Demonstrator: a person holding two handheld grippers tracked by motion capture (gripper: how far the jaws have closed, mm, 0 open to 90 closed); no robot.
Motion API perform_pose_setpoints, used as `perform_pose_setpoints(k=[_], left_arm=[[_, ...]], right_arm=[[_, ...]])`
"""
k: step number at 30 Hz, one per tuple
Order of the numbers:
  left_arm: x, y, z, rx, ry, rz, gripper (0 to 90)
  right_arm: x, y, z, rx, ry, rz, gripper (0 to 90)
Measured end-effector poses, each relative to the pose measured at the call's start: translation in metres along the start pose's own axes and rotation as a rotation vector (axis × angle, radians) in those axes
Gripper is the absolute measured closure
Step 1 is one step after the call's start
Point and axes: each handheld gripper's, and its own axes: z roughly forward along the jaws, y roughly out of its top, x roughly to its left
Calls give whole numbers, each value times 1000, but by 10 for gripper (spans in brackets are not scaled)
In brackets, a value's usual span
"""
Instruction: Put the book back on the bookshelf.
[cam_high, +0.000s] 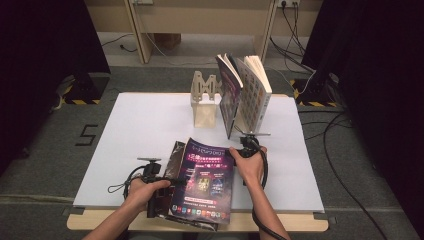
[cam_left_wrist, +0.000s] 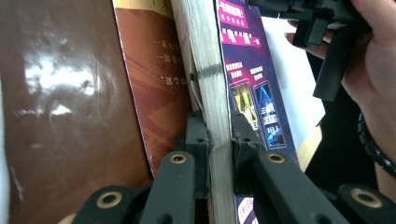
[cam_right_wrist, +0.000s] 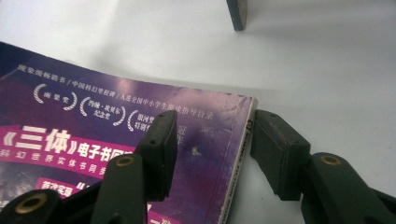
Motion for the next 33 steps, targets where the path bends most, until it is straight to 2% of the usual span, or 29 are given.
perform_pose_setpoints(k=[1, 3, 8, 11, 13, 15, 18, 21, 23, 25, 27, 29, 31, 33], left_arm=[[1, 1, 0, 5, 3, 2, 805], [2, 3, 0, 15, 5, 0, 806], [5, 5, 1, 29, 1, 8, 810], [6, 7, 2, 45, -2, 10, 809], [8, 7, 2, 47, -11, -1, 810], [9, 8, 2, 51, -15, -1, 812], [8, 8, 2, 50, -11, 6, 811], [6, 8, 1, 57, 2, 30, 809], [5, 9, 1, 67, 7, 44, 808], [5, 10, 1, 74, 11, 52, 802], [6, 10, 1, 81, 12, 58, 793], [6, 10, 1, 84, 16, 65, 791], [6, 11, 1, 85, 21, 71, 790], [6, 11, 1, 85, 21, 73, 787]], right_arm=[[-1, 1, 0, 2, 3, 18, 506], [-2, 1, 0, 5, 9, 20, 498], [-6, 2, 1, -5, 42, 66, 518], [-5, 1, 1, -12, 32, 69, 534], [-7, 0, 1, -21, 48, 100, 552], [-8, -1, 2, -8, 88, 132, 580], [-8, -1, 2, -9, 84, 124, 604], [-5, -1, 0, -11, 53, 88, 649], [-2, 1, -5, -26, 55, 70, 685], [1, 3, -12, -47, 69, 59, 720], [6, 5, -18, -71, 104, 45, 756], [12, 8, -23, -82, 113, 12, 758], [17, 11, -23, -62, 95, -16, 742], [18, 13, -18, -6, 100, -13, 714]])
